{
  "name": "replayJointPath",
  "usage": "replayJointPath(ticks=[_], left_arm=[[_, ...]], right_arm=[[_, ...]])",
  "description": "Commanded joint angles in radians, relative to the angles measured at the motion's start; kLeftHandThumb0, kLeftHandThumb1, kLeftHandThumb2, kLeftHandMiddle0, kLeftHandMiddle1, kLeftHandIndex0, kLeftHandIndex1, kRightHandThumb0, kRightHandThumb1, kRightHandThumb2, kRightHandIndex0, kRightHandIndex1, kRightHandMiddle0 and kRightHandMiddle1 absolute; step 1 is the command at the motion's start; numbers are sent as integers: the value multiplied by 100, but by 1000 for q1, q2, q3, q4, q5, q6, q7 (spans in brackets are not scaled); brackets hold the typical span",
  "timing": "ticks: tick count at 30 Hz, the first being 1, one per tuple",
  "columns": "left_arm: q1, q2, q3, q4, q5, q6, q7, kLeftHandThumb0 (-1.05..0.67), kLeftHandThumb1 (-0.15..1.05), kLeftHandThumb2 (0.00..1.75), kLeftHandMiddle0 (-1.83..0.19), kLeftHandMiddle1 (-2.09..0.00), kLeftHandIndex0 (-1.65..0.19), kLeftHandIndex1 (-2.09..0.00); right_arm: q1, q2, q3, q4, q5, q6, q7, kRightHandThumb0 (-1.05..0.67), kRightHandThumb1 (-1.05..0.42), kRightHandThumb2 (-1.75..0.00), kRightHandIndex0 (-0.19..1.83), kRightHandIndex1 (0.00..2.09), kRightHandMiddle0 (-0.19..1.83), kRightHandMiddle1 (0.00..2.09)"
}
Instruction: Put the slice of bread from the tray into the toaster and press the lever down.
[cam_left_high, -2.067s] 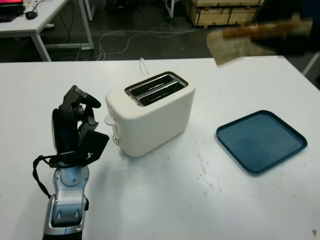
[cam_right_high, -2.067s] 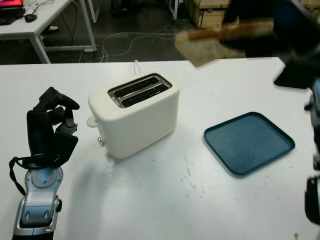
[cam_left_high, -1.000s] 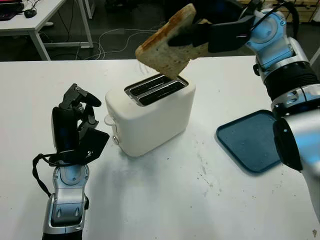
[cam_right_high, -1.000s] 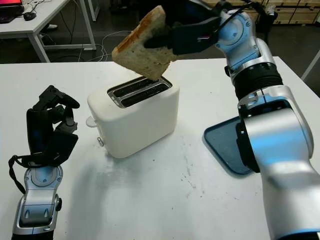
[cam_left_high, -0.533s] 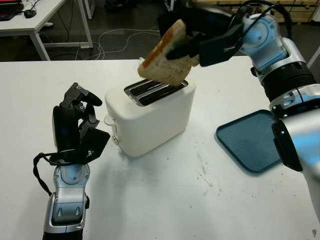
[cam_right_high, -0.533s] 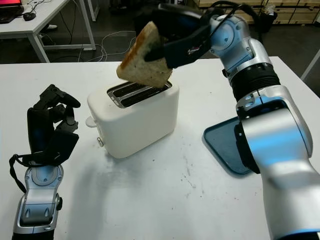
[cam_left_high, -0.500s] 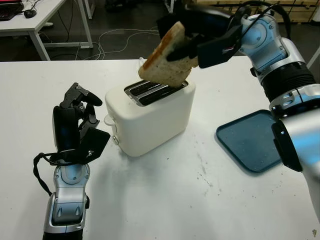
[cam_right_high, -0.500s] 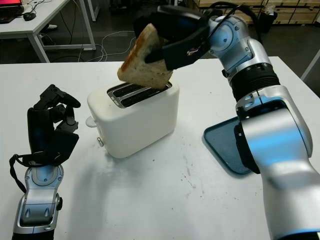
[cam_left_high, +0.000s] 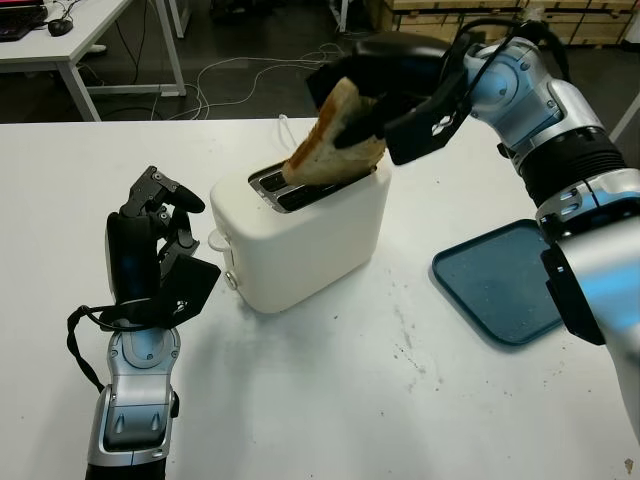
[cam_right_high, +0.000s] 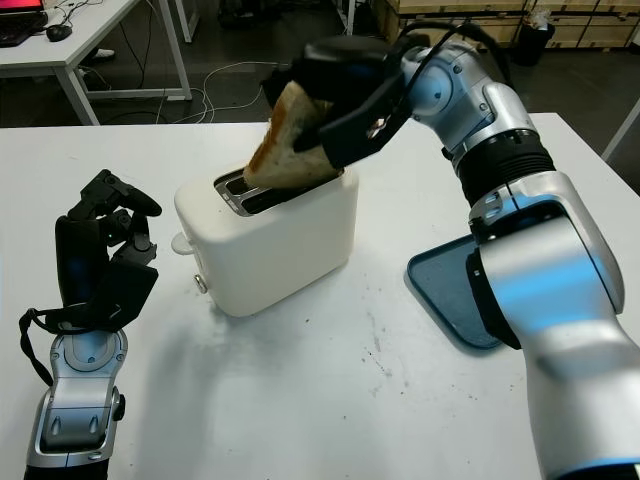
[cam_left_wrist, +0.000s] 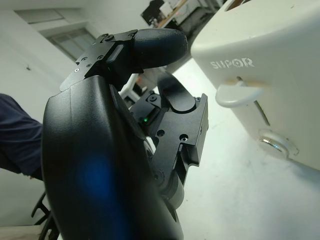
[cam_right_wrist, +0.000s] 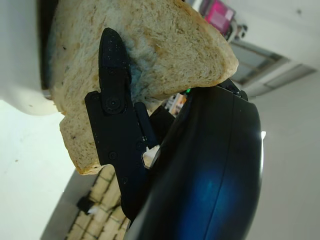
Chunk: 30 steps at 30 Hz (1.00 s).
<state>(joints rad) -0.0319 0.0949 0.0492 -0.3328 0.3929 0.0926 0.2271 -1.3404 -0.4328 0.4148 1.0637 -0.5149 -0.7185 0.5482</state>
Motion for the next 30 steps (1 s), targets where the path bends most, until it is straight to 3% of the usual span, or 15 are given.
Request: replayJointPath(ticks=[1, 22, 30], left_arm=[[-7, -1, -1, 1, -4, -9, -3, 10, 91, 76, -100, -175, -55, -175], [-2, -5, -4, -13, 5, 6, 0, 10, 92, 73, -98, -175, -54, -175], [1, -7, -7, -13, 10, 10, 3, 9, 92, 74, -98, -175, -55, -175]], right_arm=[[-19, -7, 8, 8, -8, -14, -2, -50, -92, -41, 113, 175, 87, 175], [-59, 22, 92, -12, -87, -52, 7, -50, -92, -36, 115, 175, 90, 175], [-55, 42, 119, -3, -128, -83, -91, -51, -92, -37, 118, 175, 92, 175]])
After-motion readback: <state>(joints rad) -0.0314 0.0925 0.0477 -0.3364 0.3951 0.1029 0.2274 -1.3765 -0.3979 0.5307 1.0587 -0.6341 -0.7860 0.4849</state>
